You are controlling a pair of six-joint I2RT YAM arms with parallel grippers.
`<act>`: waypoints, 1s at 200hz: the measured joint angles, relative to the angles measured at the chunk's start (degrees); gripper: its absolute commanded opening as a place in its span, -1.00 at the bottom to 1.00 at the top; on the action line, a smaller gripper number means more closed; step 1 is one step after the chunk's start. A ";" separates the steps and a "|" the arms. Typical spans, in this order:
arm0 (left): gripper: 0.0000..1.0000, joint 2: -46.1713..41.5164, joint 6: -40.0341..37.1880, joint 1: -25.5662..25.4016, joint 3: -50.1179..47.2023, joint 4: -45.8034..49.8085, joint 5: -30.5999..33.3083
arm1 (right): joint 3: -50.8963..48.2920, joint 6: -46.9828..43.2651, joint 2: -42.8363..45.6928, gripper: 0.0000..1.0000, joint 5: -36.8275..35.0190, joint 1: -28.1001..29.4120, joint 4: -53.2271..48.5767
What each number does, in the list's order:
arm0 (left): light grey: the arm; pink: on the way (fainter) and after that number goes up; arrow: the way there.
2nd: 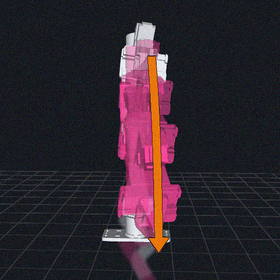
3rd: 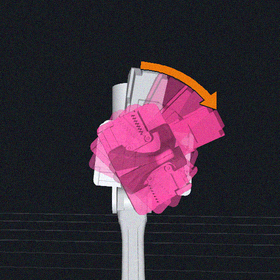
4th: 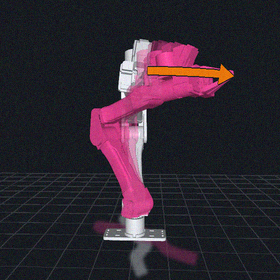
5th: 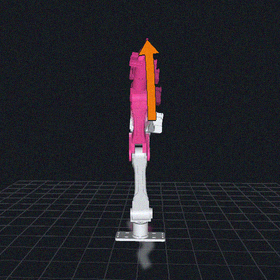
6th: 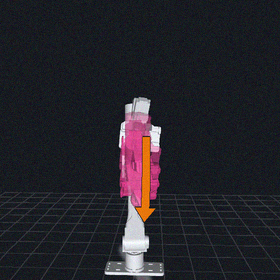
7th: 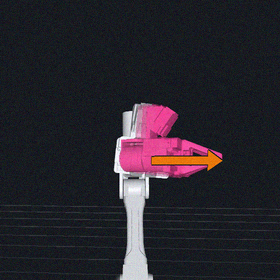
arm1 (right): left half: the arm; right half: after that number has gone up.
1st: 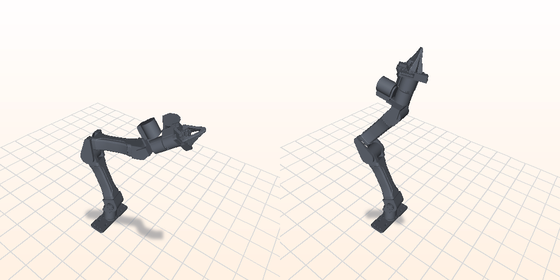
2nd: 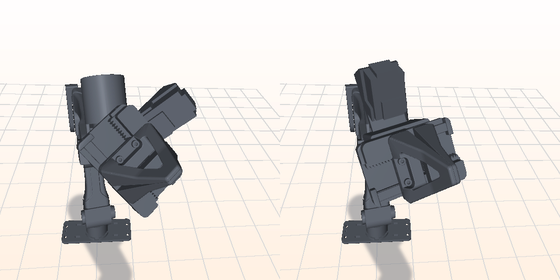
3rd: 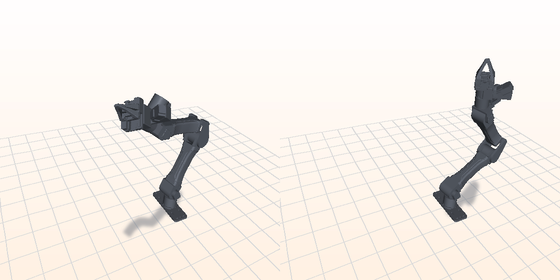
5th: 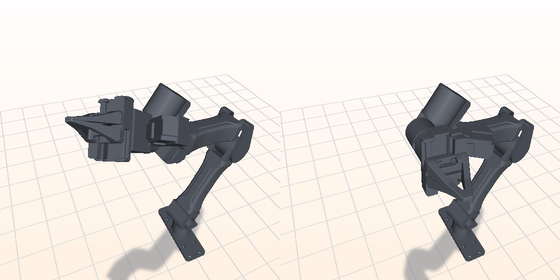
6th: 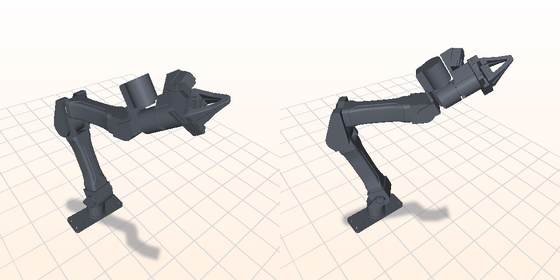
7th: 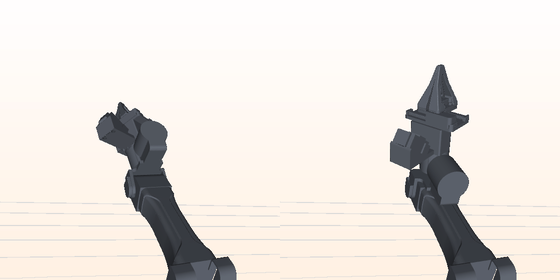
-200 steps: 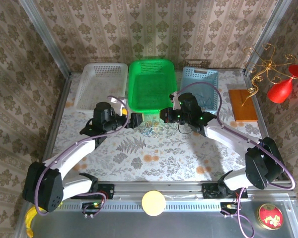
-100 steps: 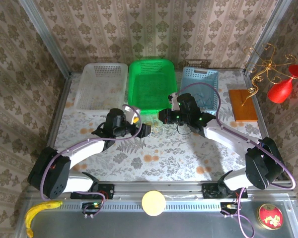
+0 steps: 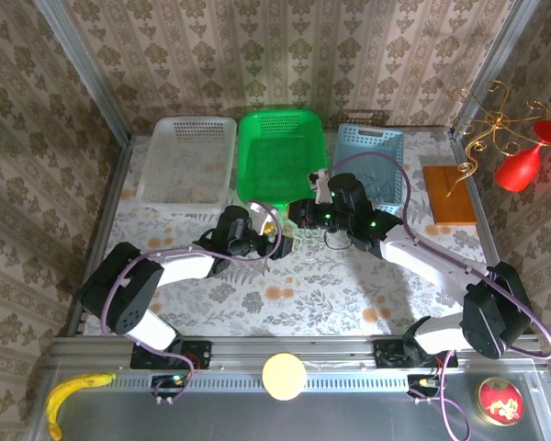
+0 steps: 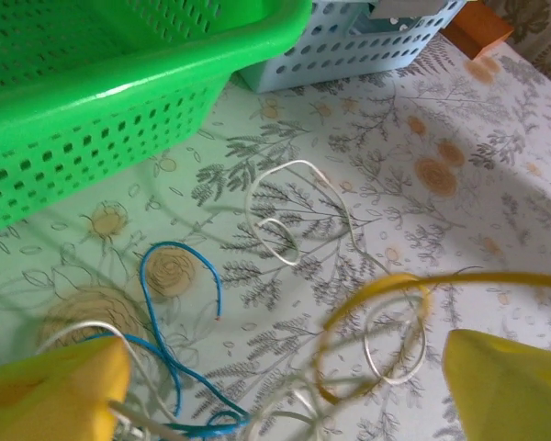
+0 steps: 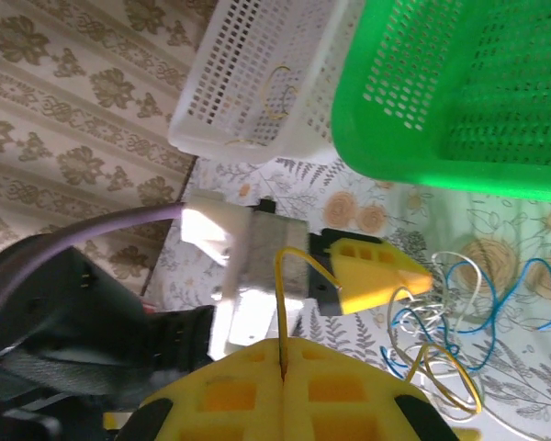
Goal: Untangle the cables
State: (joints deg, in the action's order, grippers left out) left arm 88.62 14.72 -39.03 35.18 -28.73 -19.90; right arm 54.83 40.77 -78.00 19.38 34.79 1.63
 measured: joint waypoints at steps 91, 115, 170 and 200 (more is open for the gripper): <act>-0.28 1.03 1.11 0.07 -2.62 -3.08 3.45 | 8.94 1.75 4.28 -1.00 1.36 -0.92 -0.46; -0.29 1.03 1.11 0.07 -4.09 -3.08 3.45 | 11.39 2.91 5.29 -1.00 2.38 -2.51 -0.04; -0.20 0.90 1.16 0.07 -4.98 -3.08 3.43 | 13.99 3.39 6.71 -1.00 2.75 -4.39 0.83; 0.12 -1.95 1.46 0.11 -5.07 -2.12 3.41 | 12.76 3.39 7.50 -1.00 2.73 -4.68 1.05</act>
State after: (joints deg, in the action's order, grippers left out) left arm 86.67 16.19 -38.92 30.11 -30.85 -16.49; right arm 67.59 44.16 -70.50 22.11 30.11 2.68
